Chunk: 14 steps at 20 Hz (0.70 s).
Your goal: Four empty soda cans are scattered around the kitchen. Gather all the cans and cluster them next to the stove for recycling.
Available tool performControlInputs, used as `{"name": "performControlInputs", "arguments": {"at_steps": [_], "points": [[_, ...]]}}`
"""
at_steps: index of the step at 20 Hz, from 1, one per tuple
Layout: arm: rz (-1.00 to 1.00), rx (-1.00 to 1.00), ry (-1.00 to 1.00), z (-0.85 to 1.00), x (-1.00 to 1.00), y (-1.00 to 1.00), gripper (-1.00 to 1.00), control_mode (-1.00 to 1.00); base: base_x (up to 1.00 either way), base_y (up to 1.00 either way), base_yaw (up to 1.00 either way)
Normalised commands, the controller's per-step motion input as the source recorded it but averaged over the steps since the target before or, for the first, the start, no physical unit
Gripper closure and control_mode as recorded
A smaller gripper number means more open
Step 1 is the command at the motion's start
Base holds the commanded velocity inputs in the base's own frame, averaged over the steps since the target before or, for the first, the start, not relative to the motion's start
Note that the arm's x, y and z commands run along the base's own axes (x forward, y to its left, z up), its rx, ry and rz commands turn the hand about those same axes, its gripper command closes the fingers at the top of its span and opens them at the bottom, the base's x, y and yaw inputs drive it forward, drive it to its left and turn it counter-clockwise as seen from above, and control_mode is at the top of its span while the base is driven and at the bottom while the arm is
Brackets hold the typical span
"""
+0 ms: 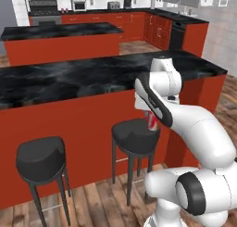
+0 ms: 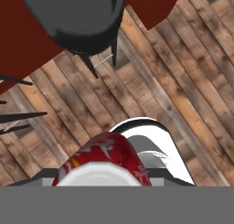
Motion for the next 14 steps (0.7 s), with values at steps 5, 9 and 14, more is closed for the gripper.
{"name": "performControlInputs", "arguments": {"at_steps": [5,9,14], "points": [[0.0,0.0,0.0,0.0,0.0,0.0,1.0,1.0,0.0,-0.68,0.0],[0.0,0.0,0.0,0.0,0.0,0.0,1.0,1.0,0.0,-0.68,0.0],[0.0,0.0,0.0,0.0,0.0,0.0,1.0,1.0,0.0,-0.68,0.0]]}}
